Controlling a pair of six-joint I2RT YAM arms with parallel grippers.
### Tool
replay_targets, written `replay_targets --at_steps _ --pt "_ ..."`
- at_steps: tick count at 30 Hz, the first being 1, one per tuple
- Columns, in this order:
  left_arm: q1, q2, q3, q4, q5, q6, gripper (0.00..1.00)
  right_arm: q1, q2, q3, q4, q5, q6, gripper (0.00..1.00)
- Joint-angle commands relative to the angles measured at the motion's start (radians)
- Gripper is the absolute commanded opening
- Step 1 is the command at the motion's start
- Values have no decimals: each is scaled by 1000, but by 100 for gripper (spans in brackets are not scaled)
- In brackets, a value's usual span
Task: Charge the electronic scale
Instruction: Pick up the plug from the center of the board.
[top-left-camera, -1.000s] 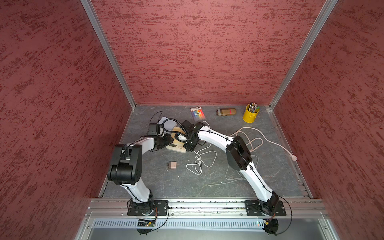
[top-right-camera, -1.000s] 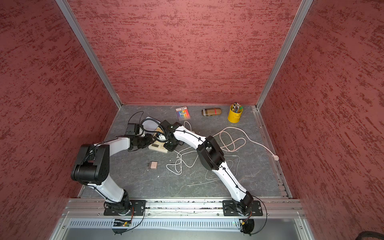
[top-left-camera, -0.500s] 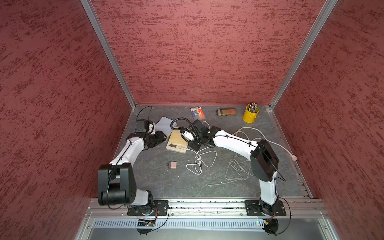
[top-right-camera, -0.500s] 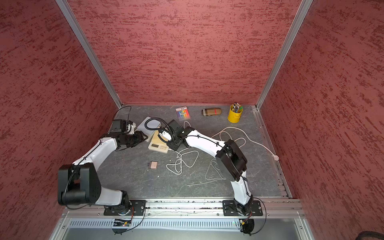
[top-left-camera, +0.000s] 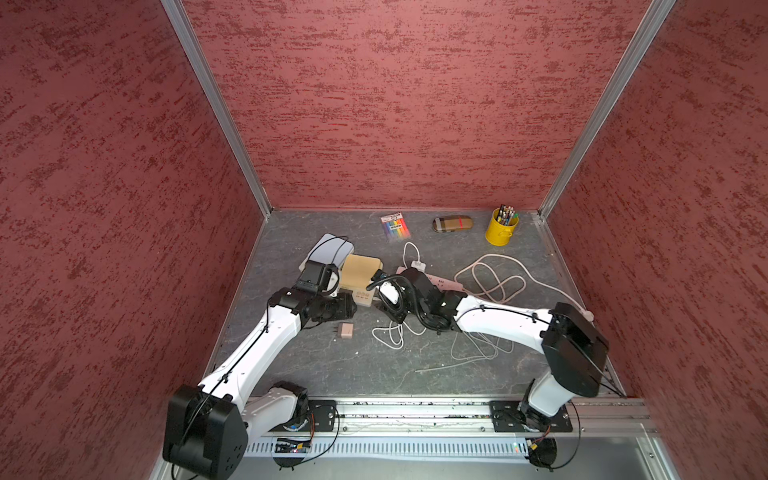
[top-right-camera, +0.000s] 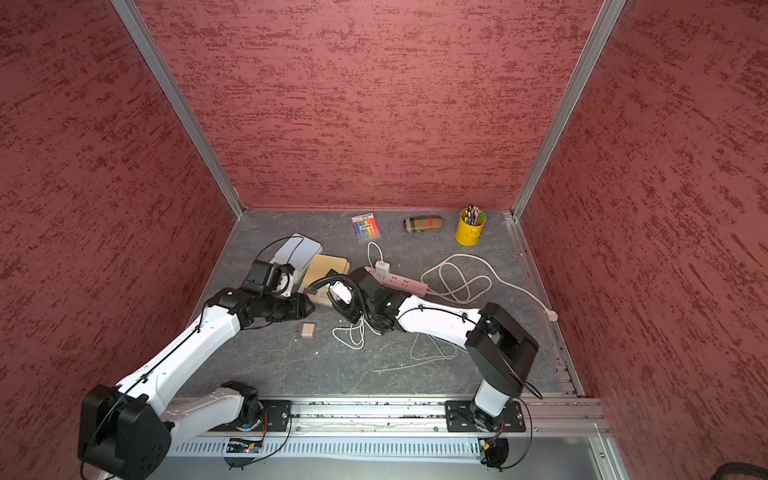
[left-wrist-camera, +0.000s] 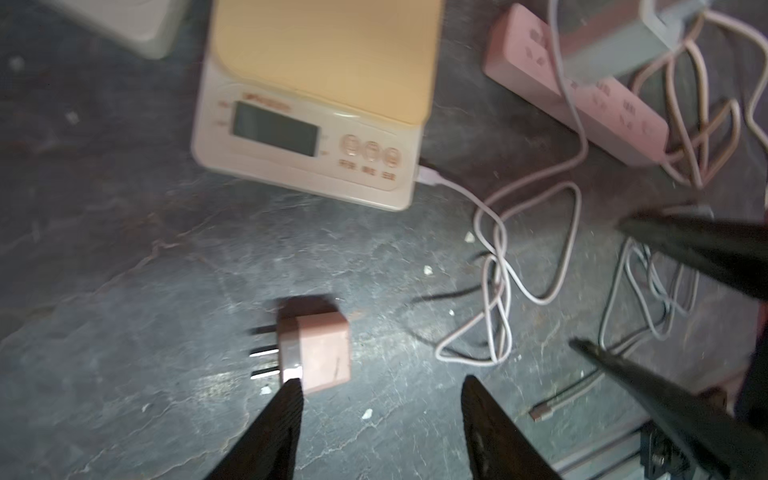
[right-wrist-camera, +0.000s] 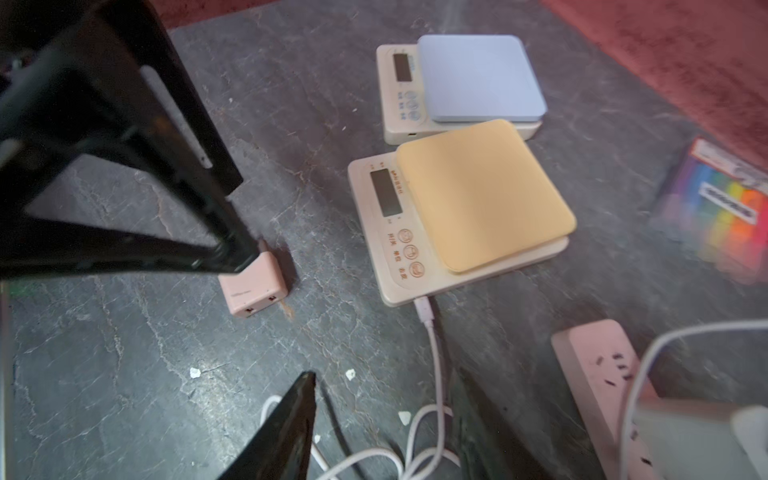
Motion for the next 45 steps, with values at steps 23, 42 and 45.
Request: replay_targets --at_steps 23,42,45 --pt "-36 204 -35 -88 -94 1364 75 -105 -369 -372 159 257 307 68" --pt "-35 398 -42 36 -74 1368 60 -156 -352 -332 163 204 430 68" --pt "-41 389 -50 41 -63 1370 48 -202 -385 -346 166 163 489 68"
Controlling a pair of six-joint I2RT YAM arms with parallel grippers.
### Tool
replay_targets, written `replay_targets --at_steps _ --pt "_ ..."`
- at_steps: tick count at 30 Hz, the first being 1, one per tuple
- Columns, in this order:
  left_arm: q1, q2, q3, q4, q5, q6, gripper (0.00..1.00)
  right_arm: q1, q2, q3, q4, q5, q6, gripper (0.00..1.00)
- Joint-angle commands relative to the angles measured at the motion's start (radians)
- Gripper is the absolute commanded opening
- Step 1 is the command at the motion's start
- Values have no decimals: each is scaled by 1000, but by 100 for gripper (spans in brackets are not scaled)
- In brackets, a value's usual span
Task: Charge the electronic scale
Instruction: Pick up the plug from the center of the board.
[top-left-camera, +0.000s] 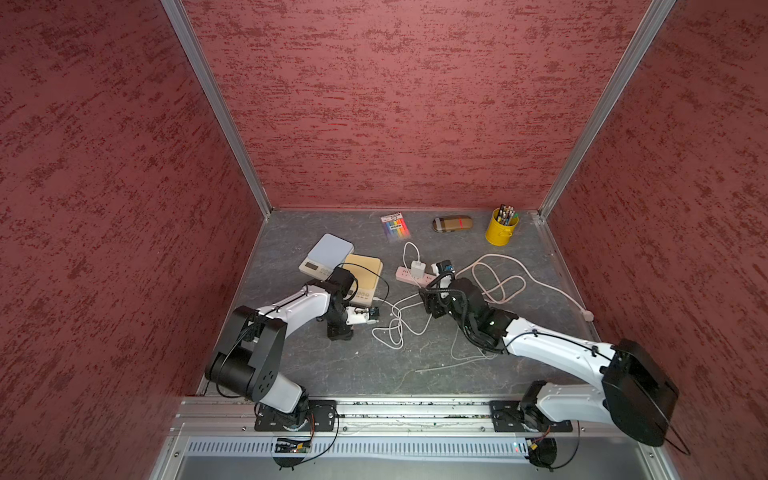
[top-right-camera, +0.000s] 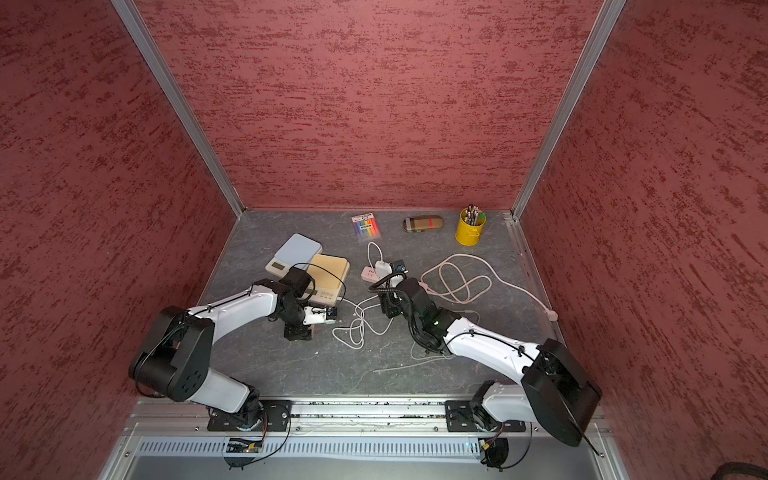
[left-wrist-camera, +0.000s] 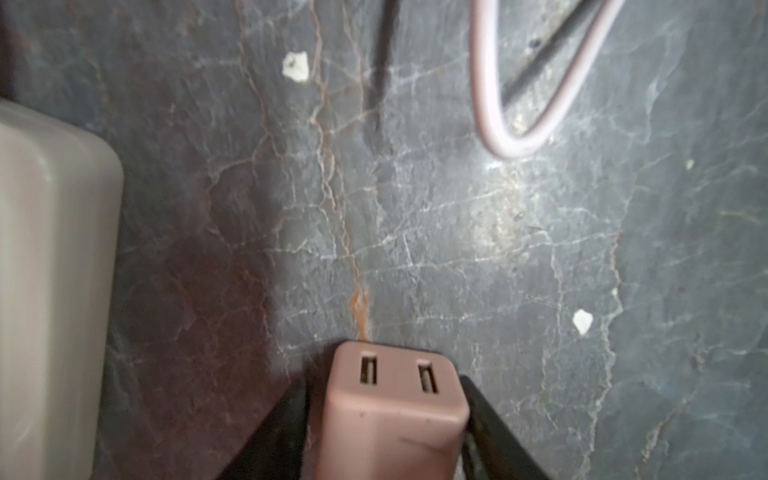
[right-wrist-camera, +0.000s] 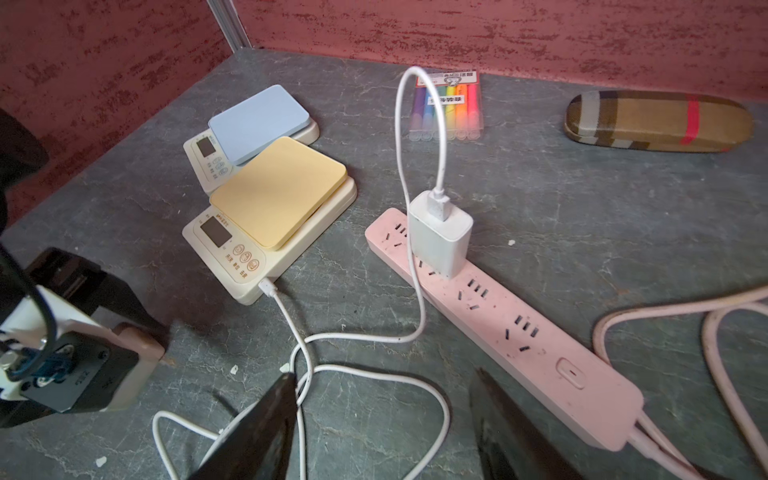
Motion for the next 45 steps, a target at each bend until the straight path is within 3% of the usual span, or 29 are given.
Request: replay_targets --at_steps 1,3,10,15,18,24,34,38,45 --pt "-5 -14 -8 21 39 -6 45 -53 -56 2 22 -58 109 68" --pt "-6 -48 -11 30 58 -18 41 -87 -79 -13 32 -108 154 68" --pt "-25 -235 -17 109 149 -120 40 -141 -85 -6 96 -328 248 65" --pt "-95 -357 -50 378 234 -281 39 -118 60 120 127 -585 321 69" --pt "-137 -354 -66 557 246 -385 38 -67 143 205 123 -659 347 70" --pt "-170 -288 -34 667 291 -462 38 -18 175 277 91 -665 346 69" --pt "-171 -298 -51 728 353 -509 39 -18 219 268 72 -673 344 65" --pt "-173 -316 -69 736 378 -517 39 -17 236 293 -1 -687 279 57" --pt "-175 -338 -66 685 395 -469 40 -18 288 393 -167 -671 126 24"
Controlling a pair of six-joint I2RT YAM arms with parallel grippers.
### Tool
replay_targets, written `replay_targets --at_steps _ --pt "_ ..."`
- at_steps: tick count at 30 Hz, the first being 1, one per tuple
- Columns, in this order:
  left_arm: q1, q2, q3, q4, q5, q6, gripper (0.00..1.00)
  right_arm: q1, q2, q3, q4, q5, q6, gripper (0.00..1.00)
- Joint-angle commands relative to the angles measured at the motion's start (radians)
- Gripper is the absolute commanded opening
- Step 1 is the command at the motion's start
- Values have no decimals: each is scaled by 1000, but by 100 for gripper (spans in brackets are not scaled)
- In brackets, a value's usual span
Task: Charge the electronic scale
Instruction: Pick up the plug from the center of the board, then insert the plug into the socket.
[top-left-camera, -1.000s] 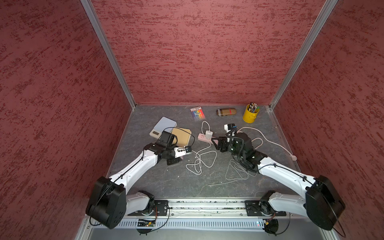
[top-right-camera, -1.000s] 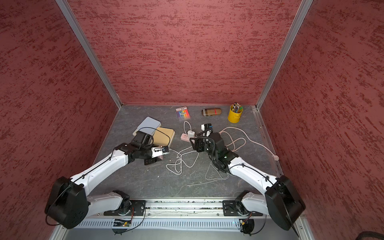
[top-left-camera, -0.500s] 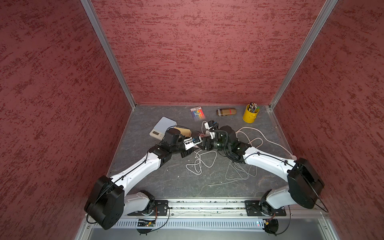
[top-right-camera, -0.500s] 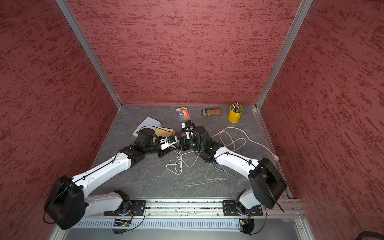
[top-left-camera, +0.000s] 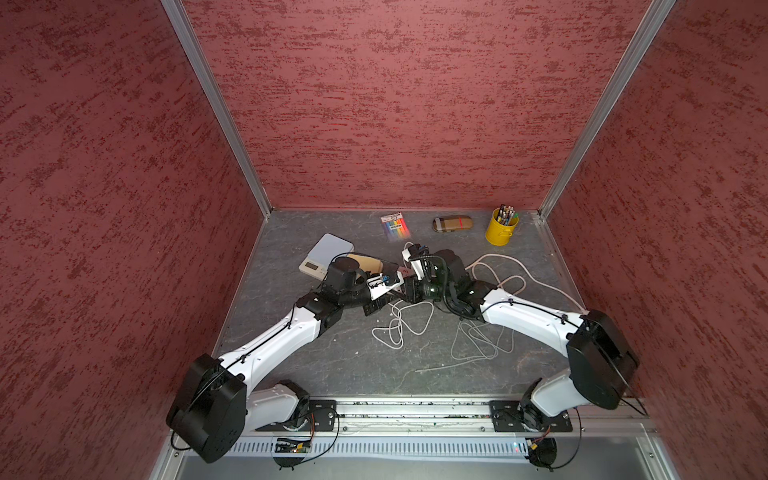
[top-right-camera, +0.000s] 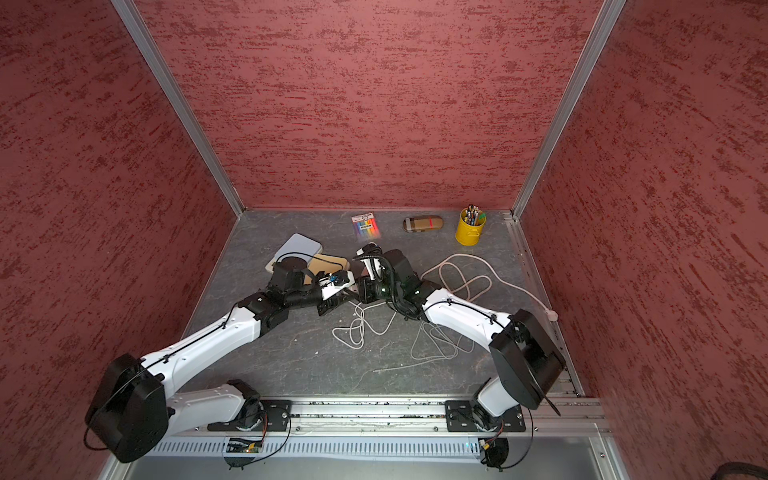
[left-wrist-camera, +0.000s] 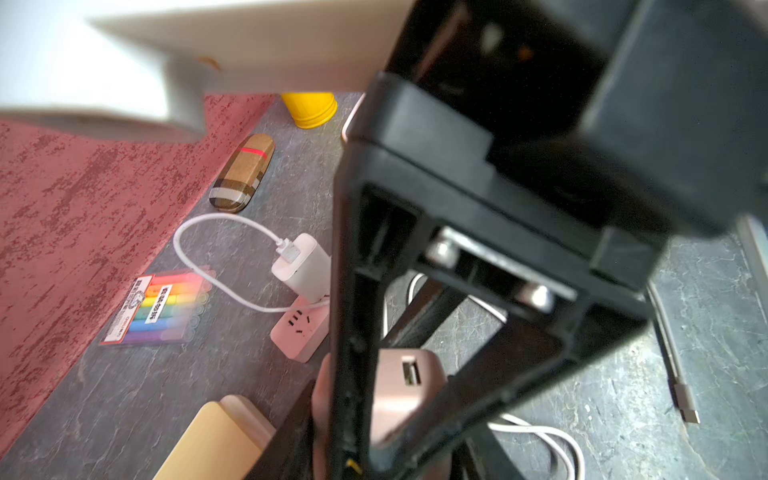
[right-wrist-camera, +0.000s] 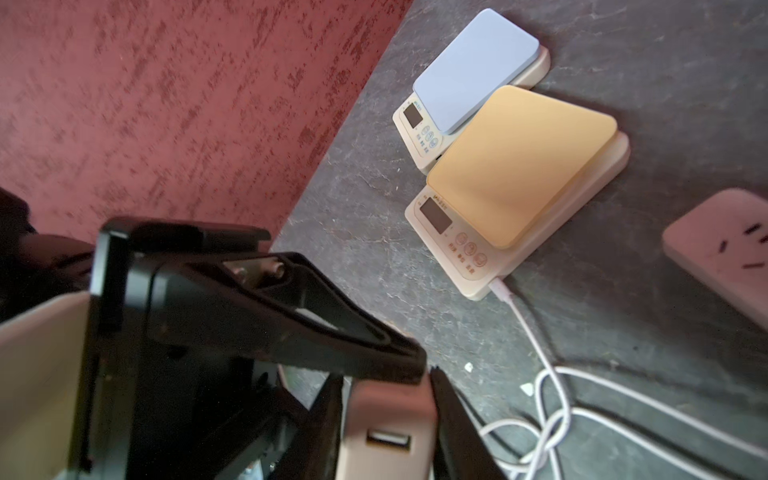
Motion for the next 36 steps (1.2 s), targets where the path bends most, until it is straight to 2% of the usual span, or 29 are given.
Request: replay_targets --at_steps 1,3,6,8,12,15,17,22,25,30,33,36 --pt "-8 -32 2 -6 72 18 40 6 26 64 -99 -25 -146 24" --pt "-8 -42 -2 -8 78 32 40 6 47 104 -155 -45 -192 23" --pt "-8 -51 -5 -10 83 47 45 5 54 141 -220 -58 -278 6" --pt "-8 -52 -2 -5 71 27 57 4 35 164 -267 -32 -359 0" --pt "-2 -49 10 29 66 -121 83 -26 -45 202 -409 111 -609 0" --pt "7 -36 23 50 112 -249 88 -82 -124 184 -495 164 -818 0" --pt "8 -17 41 43 128 -328 89 -116 -144 187 -565 197 -952 0" --pt "9 63 89 44 124 -541 85 -205 -98 203 -694 307 -1136 0" --pt "8 134 119 82 105 -702 80 -265 18 255 -766 322 -1220 0" --pt "9 241 183 108 45 -938 73 -337 138 331 -774 269 -1324 0" --pt "8 280 191 156 44 -1003 72 -366 200 378 -772 225 -1378 0" --pt "9 305 194 187 42 -1018 71 -384 270 430 -787 218 -1414 0"
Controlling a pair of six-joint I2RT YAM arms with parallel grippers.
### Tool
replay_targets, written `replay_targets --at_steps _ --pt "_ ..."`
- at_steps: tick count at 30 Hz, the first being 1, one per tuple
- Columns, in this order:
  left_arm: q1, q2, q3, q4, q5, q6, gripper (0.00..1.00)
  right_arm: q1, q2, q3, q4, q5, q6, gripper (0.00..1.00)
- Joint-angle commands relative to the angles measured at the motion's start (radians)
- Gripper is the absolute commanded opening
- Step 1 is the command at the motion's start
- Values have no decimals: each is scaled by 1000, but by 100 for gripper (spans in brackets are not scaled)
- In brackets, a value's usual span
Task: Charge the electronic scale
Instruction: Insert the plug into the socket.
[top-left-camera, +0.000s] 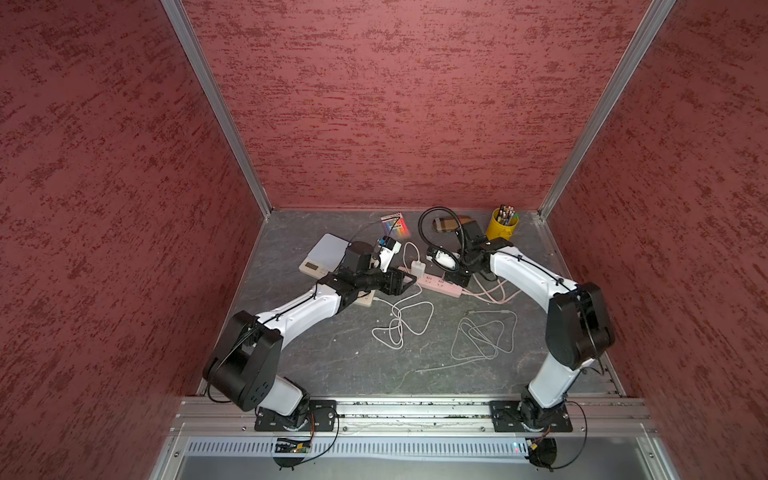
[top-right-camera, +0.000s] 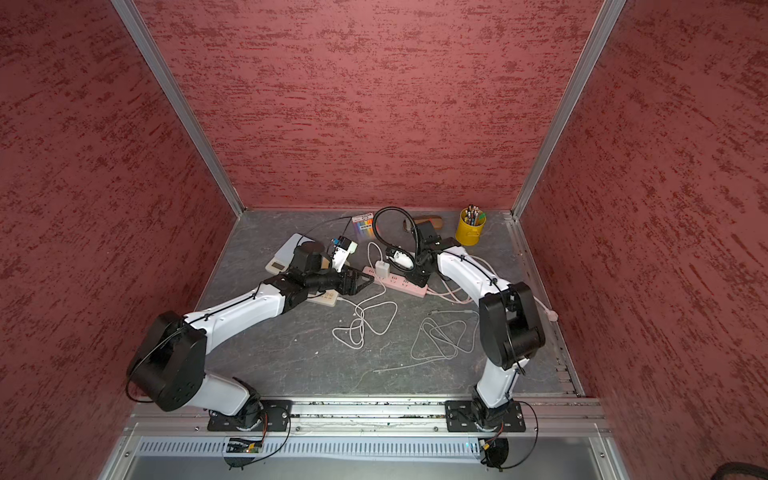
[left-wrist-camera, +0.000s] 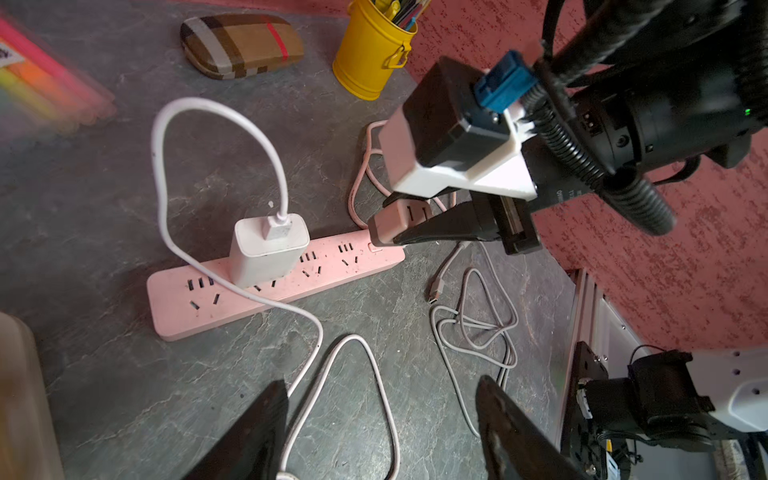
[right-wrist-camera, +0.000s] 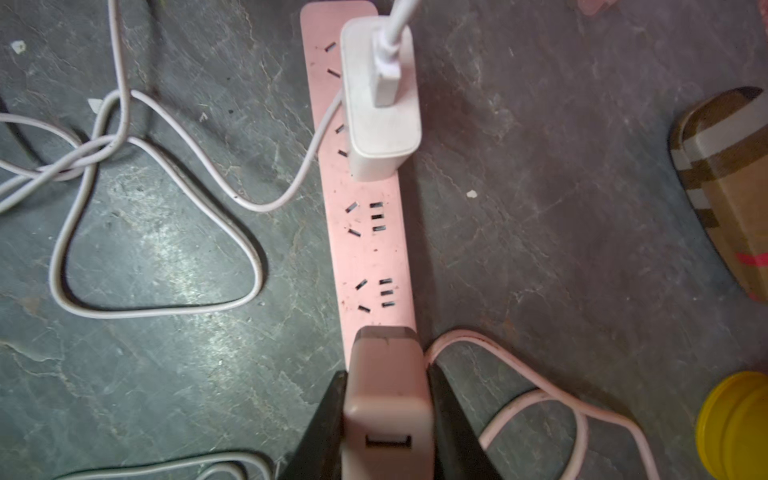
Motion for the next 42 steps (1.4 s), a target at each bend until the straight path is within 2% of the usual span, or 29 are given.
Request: replay_targets --at_steps 1,6,15,25,42 --pt "5 26 28 58 -16 -86 71 -14 61 80 -32 -46 -102 0" --pt "18 76 62 7 -10 -70 71 -15 159 171 -86 -65 -131 0" --pt "41 120 63 6 1 -96 70 -16 184 189 -132 -135 -147 0" --pt "56 140 71 -1 14 -109 70 -16 182 187 -145 -74 -140 0" --pt "57 139 71 -32 19 -106 70 -12 245 179 -148 -57 -98 0"
